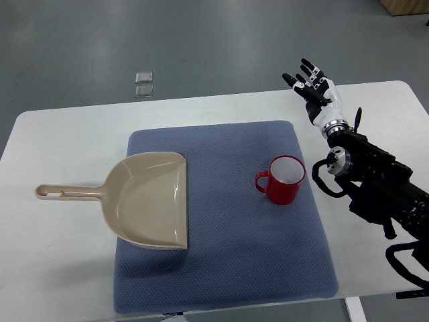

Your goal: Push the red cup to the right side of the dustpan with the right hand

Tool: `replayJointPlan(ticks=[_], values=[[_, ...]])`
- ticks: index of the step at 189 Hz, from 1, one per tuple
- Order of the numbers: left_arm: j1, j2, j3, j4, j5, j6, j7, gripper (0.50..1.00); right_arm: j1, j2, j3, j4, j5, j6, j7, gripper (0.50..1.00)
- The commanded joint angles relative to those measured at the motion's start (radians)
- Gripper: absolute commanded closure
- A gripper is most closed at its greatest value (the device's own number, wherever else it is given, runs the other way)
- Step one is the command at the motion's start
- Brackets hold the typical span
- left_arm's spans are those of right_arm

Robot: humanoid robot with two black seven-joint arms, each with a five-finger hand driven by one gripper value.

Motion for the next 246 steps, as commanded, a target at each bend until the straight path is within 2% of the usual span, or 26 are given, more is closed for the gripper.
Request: replayJointPlan(ticks=[1,199,246], values=[[0.000,0.000,-0.002,0.002,0.000,0.000,0.000,0.500,0.002,0.000,0.000,0.000,0.000,0.000,-0.001,0.574],[0.012,0.000,0.000,-0.004,-0.002,0.003,0.000,0.500,-0.003,-0.003,-0.005,0.000,-0.003,0.001,0.001,0.574],[0.012,0.000,0.001,-0.007,-0.002,0.003,0.000,0.500,0.002,-0.038,-0.005,0.002,-0.005,0.001,0.001,0.574]])
